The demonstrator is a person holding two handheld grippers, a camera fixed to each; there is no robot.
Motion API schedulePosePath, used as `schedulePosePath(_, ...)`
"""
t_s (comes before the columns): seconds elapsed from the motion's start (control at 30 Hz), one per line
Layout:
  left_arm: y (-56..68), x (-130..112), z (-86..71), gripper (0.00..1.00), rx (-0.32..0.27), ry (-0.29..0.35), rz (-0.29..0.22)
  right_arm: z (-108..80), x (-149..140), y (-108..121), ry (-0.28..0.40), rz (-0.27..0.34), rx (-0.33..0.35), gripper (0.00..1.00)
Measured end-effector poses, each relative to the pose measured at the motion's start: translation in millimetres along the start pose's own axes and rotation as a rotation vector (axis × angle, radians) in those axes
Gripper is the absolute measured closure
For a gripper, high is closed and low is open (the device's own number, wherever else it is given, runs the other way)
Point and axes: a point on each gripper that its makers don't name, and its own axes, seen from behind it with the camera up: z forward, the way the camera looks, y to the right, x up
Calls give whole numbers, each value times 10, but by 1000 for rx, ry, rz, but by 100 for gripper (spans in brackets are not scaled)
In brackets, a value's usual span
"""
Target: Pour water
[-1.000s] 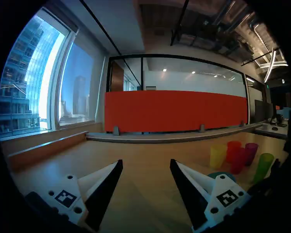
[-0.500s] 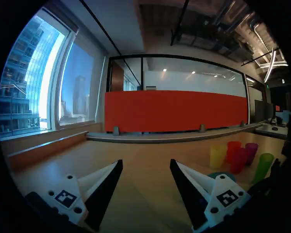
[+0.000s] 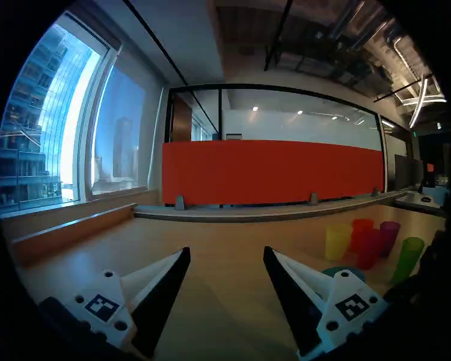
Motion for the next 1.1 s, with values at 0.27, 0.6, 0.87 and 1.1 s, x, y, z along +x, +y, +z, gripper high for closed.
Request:
schedulePosePath(0.27, -2, -1, 3, 10, 0, 0, 0, -2, -121, -18, -5, 32, 19, 0)
schedulePosePath(0.6, -3, -1, -1, 10, 0, 0, 0, 16, -226, 50, -15, 50, 7, 1)
schedulePosePath(0.87, 1, 1, 2, 10, 0, 0, 0, 20, -309, 71, -33, 53, -1, 1)
schedulePosePath(1.1, -1, 2, 3, 10, 0, 0, 0, 36, -363, 80, -49, 39, -5, 1)
